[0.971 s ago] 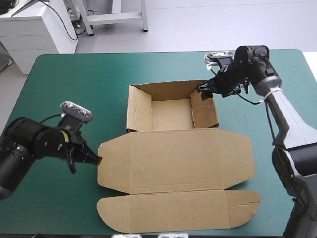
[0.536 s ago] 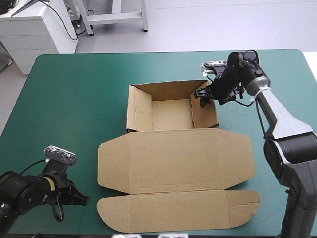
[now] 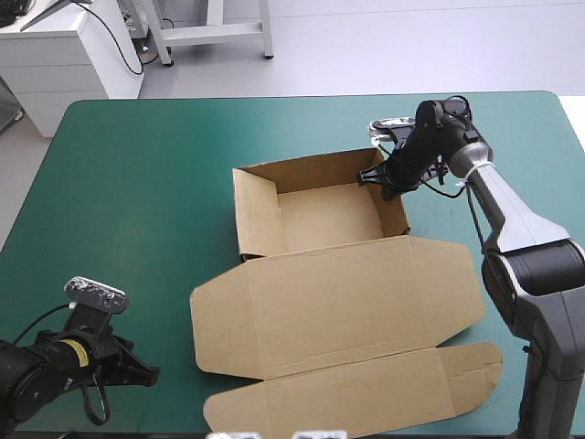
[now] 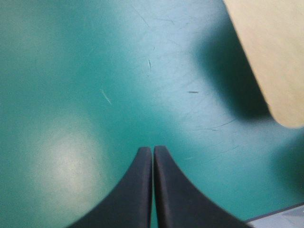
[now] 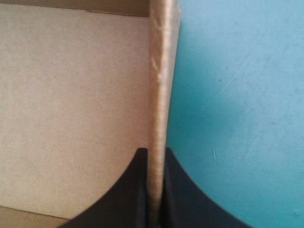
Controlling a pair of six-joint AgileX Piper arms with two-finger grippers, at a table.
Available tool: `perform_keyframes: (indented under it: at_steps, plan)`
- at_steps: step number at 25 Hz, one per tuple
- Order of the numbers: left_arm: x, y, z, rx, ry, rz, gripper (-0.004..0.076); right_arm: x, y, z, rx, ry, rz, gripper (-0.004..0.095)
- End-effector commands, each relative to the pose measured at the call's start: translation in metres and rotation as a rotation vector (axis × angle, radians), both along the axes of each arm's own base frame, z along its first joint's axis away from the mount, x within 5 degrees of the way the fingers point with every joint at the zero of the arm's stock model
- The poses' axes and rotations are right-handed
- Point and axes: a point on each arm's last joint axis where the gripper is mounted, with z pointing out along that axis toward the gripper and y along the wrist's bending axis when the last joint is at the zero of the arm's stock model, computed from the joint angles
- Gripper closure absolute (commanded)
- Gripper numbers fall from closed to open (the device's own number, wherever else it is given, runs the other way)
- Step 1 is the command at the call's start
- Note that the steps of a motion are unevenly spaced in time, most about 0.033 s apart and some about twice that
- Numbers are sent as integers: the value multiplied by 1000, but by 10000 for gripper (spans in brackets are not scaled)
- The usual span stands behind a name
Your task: Fold the box
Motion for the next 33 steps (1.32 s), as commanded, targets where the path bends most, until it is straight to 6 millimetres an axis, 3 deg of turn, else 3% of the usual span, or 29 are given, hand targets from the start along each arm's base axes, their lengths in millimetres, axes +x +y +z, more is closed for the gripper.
perform_keyframes:
  at_steps: [1,5,9,13,15,21,28,30,33]
  plan:
    - [3,-2,9,-26,-54,4,731,-8,-8,40,-62,-123,51,927]
    - [3,-1,9,-23,-47,5,731,-4,-45,73,-195,-245,-30,929]
    - [3,-2,9,-30,-55,4,731,-7,-123,100,-229,-315,-185,929]
    - [4,-2,9,-35,-65,3,731,-21,-211,102,-264,-298,-379,929]
    - [5,-3,10,-36,-69,2,731,-27,-237,102,-237,-299,-461,929]
    - [5,-2,10,-28,-70,3,731,-45,-285,103,-202,-298,-600,929]
    - [5,-2,10,-28,-70,3,731,-52,-303,104,-208,-320,-647,898]
    - [5,-2,10,-24,-72,2,731,-51,-303,104,-204,-329,-643,816]
    - [5,0,10,-8,-79,3,731,-51,-302,105,-201,-333,-636,608]
